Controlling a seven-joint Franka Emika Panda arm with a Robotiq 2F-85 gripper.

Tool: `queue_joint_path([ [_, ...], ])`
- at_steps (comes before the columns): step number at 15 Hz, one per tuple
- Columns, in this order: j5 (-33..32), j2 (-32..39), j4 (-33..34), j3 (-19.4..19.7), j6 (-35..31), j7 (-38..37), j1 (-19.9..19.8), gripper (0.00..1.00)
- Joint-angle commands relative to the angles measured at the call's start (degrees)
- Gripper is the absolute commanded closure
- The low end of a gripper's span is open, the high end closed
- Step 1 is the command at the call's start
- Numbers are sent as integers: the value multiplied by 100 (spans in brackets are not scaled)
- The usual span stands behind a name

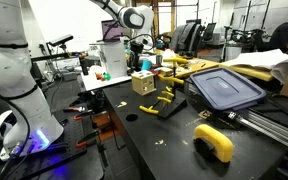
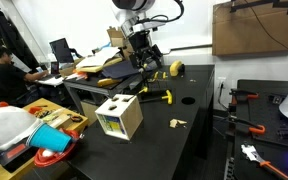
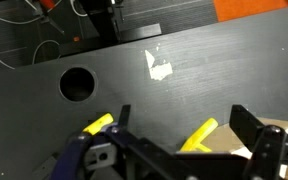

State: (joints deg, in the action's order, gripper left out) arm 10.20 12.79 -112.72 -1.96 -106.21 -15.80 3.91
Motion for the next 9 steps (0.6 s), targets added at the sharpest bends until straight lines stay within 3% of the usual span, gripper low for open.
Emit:
queue_joint_path([
  [1,662,-1062,-1427,18,-915,-402,-42,0],
  [6,1897,-1951,-3057,-51,-2454,-425,-41,0],
  [9,2610,-2093,-3640,-42,-3428,-313,-48,0],
])
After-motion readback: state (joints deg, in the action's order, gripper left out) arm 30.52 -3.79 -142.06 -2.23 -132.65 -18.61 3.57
